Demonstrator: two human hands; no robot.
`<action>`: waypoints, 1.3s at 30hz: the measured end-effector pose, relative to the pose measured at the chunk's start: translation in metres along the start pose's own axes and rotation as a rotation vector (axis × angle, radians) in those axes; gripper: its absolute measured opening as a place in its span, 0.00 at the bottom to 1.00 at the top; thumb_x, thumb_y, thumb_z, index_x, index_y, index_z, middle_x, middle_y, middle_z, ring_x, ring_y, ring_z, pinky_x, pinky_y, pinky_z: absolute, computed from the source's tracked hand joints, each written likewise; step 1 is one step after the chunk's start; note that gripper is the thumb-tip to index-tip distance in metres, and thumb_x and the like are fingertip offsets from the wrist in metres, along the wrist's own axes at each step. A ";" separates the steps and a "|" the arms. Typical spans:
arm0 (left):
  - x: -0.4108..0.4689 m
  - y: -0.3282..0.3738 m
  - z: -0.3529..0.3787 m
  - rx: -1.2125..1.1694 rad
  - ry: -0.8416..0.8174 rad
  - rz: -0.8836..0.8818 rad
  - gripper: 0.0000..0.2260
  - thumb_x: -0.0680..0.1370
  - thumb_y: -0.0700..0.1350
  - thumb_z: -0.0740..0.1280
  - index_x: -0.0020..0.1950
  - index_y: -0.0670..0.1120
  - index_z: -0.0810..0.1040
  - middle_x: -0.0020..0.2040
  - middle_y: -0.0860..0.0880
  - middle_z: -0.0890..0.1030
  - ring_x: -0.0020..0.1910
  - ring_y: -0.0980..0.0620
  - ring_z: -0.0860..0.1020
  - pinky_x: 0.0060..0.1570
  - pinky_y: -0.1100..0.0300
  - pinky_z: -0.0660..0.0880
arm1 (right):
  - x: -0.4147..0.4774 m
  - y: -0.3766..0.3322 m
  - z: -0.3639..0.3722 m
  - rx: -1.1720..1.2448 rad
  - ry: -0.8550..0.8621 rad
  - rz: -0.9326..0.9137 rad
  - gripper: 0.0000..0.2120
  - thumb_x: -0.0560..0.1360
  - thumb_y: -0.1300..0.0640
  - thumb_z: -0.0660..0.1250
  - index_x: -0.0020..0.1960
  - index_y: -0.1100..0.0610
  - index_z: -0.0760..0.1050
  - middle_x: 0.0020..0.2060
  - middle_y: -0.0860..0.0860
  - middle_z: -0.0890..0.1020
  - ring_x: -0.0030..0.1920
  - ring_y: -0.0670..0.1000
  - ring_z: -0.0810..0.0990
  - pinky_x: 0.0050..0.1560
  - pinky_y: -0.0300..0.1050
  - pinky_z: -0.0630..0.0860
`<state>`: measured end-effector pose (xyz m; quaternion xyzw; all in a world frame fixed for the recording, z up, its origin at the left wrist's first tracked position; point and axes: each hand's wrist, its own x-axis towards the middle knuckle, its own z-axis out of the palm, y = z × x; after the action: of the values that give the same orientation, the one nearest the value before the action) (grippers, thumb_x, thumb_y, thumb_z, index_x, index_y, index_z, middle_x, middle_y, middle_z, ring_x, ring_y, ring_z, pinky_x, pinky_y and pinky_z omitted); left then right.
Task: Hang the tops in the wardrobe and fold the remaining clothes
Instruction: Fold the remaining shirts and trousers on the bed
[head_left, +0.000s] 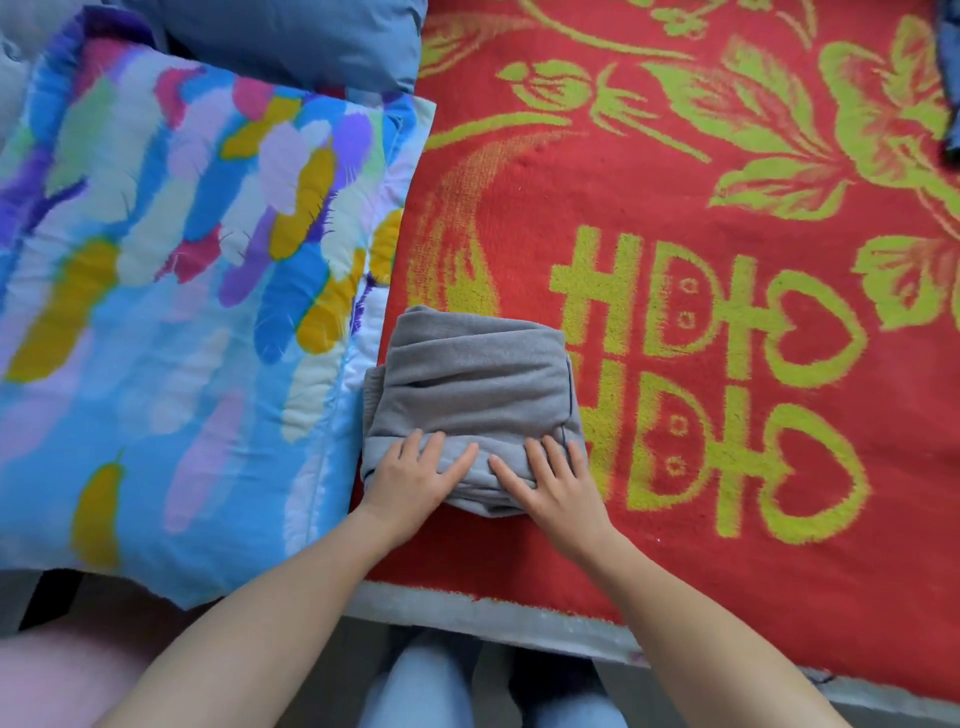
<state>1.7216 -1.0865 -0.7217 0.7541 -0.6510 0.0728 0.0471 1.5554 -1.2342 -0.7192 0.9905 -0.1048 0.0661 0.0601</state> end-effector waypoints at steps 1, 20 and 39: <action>0.000 -0.002 -0.005 -0.002 -0.002 -0.009 0.21 0.71 0.38 0.58 0.63 0.50 0.69 0.45 0.40 0.82 0.40 0.39 0.82 0.35 0.53 0.78 | 0.004 0.002 -0.006 0.029 0.020 -0.011 0.19 0.76 0.62 0.57 0.65 0.49 0.68 0.47 0.60 0.80 0.45 0.60 0.80 0.52 0.58 0.71; -0.197 0.213 -0.294 0.233 -0.140 -1.177 0.35 0.56 0.49 0.72 0.63 0.53 0.70 0.40 0.49 0.82 0.30 0.49 0.80 0.24 0.62 0.74 | 0.001 -0.116 -0.271 0.183 0.271 -1.207 0.30 0.62 0.58 0.62 0.64 0.48 0.66 0.45 0.57 0.76 0.33 0.55 0.79 0.30 0.43 0.77; -0.567 0.492 -0.349 -0.126 -0.369 -1.782 0.51 0.40 0.62 0.79 0.60 0.53 0.67 0.37 0.49 0.81 0.27 0.52 0.79 0.22 0.67 0.71 | -0.319 -0.445 -0.334 0.093 -0.263 -1.657 0.50 0.39 0.50 0.79 0.59 0.44 0.65 0.35 0.48 0.80 0.27 0.49 0.78 0.18 0.36 0.70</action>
<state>1.1376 -0.5484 -0.4865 0.9736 0.1726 -0.1479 0.0221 1.3024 -0.6942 -0.4831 0.7480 0.6533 -0.1113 0.0357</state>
